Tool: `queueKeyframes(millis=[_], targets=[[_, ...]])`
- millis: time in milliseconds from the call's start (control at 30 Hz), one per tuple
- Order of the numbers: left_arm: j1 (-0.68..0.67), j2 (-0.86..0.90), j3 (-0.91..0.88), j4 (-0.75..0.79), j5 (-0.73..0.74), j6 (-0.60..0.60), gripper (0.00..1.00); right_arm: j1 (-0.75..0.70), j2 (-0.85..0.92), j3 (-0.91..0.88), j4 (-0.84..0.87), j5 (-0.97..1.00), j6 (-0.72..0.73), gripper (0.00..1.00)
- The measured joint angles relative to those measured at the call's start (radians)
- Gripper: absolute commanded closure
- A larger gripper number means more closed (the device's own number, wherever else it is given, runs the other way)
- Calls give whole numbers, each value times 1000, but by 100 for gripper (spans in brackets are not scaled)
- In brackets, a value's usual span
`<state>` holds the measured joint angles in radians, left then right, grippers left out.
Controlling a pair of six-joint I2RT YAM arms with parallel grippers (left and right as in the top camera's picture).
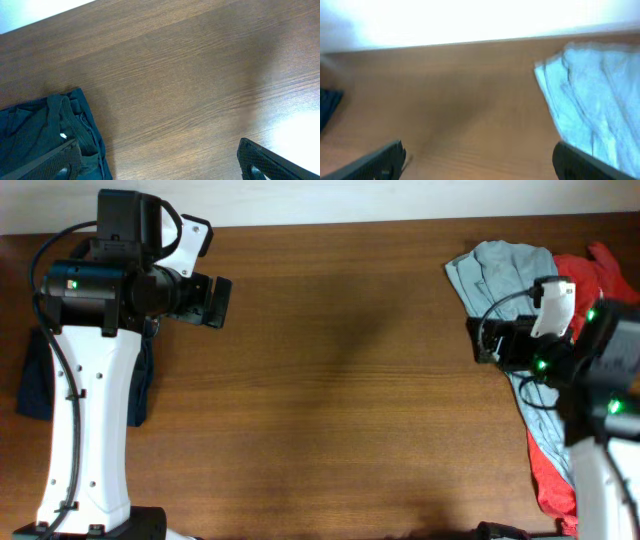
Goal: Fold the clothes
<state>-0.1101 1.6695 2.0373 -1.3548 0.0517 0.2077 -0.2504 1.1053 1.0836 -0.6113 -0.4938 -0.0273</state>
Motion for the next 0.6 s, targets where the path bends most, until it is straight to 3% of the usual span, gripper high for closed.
queueKeyframes(millis=[67,233,400,600], targets=[[0,0,0,-1,0,0,1,45,-119,-151,207,19,1,1],[0,0,-1,-1,-4,0,1,150,-383,-475,449,77,-3,1],[0,1,-1,-2,-4,0,1,259,-650,-730,460,184,-3,2],[0,2,-3,-2,-4,0,1,357,-929,-879,406,285,-3,1]])
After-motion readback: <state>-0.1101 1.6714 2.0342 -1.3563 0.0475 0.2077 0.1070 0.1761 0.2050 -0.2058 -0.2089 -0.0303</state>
